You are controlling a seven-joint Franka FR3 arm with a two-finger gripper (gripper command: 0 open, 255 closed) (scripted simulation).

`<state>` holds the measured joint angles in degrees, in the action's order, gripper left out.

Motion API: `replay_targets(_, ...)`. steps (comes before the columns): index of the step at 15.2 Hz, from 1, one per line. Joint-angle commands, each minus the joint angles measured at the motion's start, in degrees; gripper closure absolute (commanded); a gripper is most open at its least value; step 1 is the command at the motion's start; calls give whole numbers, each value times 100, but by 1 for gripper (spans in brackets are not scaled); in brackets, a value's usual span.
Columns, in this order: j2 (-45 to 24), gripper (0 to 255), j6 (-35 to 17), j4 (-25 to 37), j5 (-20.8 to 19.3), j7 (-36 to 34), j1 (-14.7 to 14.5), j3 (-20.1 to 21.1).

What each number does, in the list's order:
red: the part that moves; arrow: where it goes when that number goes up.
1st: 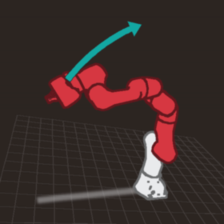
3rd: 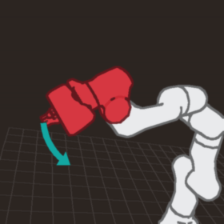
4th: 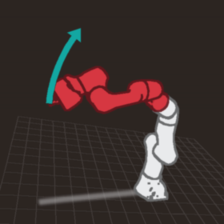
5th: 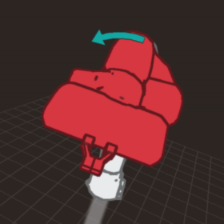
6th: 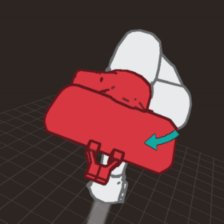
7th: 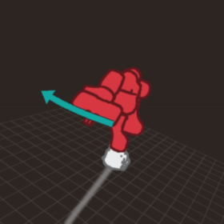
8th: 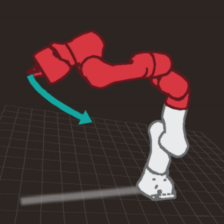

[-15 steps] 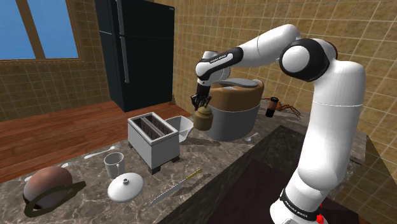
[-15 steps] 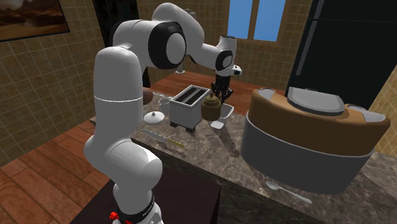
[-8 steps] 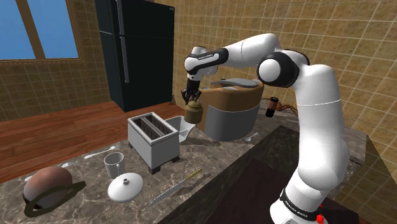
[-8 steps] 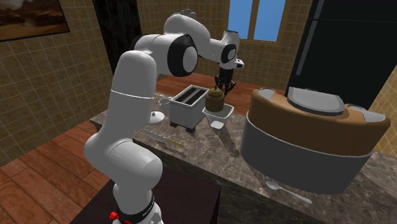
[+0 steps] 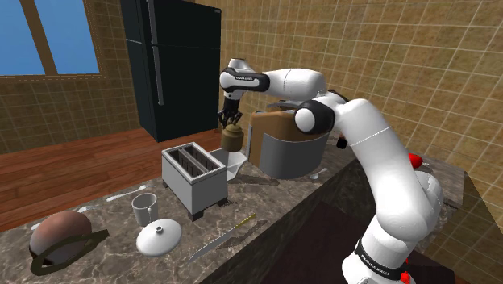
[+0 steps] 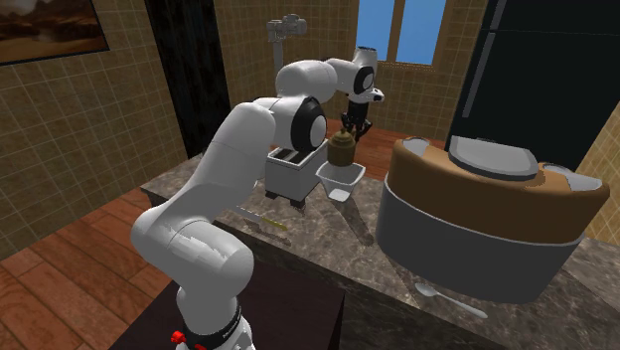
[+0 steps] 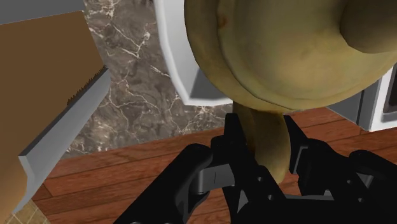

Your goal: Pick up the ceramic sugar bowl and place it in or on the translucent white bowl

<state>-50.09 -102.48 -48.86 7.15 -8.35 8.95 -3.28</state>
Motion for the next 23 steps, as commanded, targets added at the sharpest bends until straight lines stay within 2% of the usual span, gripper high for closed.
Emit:
replay_targets(1,-87,255,-84,15,5,12,7,3)
replay_targets(12,-148,255,-872,-715,30,85,-17,10)
replay_targets(20,-151,255,-869,-710,30,85,-16,10)
replay_targets(21,-150,0,-868,-709,30,85,-16,10)
replay_targets(23,-154,0,-866,-703,30,84,-16,10)
